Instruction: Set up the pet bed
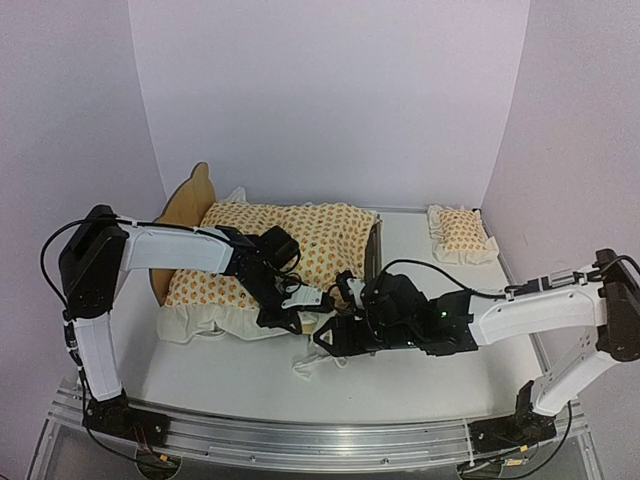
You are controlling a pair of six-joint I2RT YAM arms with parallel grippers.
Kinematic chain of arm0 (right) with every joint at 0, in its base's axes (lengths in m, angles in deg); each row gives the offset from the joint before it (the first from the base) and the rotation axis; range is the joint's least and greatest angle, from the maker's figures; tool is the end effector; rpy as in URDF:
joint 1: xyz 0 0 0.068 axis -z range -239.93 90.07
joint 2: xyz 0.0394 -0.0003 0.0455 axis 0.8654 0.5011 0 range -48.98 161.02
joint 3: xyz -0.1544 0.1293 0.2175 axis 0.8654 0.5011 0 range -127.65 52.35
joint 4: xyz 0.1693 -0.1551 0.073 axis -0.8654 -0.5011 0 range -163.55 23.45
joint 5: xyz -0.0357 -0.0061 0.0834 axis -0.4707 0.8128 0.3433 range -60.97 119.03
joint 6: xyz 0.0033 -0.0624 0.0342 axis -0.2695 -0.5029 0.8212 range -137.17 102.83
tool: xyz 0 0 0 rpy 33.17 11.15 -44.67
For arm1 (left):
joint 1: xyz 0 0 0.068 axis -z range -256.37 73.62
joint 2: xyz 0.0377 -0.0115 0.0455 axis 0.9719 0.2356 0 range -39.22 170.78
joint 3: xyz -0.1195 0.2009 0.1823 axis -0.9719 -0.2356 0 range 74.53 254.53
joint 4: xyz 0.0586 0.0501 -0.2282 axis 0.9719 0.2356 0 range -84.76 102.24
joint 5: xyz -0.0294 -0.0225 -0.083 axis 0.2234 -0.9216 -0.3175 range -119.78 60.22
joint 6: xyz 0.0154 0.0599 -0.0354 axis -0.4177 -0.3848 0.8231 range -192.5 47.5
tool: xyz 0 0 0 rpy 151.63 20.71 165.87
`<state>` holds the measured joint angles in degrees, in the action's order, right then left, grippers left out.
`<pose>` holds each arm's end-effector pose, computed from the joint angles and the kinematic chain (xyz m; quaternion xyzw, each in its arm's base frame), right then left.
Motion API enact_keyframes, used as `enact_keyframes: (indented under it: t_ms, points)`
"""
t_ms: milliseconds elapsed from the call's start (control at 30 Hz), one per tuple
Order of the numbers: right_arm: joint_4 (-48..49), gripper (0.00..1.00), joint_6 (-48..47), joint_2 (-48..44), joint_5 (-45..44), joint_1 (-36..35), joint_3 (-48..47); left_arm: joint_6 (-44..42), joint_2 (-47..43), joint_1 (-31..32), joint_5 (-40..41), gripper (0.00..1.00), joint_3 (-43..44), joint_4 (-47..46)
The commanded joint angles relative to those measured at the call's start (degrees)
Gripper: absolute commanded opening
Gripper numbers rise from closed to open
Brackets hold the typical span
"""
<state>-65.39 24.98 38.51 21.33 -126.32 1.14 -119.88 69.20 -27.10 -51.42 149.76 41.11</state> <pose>0.1396 0.2997 0.2420 -0.1556 0.8722 0.3385 0.3169 0.2292 -0.2994 0.1953 0.7442 0.6167 -0.1876 0.1755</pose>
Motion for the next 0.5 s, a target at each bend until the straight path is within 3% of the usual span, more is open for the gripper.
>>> enact_keyframes:
  t_ms: [0, 100, 167, 333, 467]
  points:
    - [8.3, 0.52, -6.0, -1.7, 0.4, -1.5, 2.5, 13.9, 0.7, 0.2, -1.4, 0.00, 10.4, 2.3]
    - [19.8, 0.50, -6.6, -3.1, -0.7, -1.6, 9.3, 20.0, 1.0, 0.0, -1.7, 0.00, 14.5, 3.4]
    - [22.1, 0.50, -6.7, -3.2, -3.8, -1.6, 11.5, 22.5, 0.9, -0.3, -2.5, 0.00, 16.5, 3.9]
    - [25.0, 0.52, -10.3, 1.2, -16.3, -1.4, 12.0, 21.1, 0.1, -0.3, -8.1, 0.00, 19.1, 5.3]
    - [33.1, 0.54, -12.7, 5.3, -24.2, 0.1, 13.0, 18.7, 0.2, -0.3, -8.3, 0.00, 20.0, 4.9]
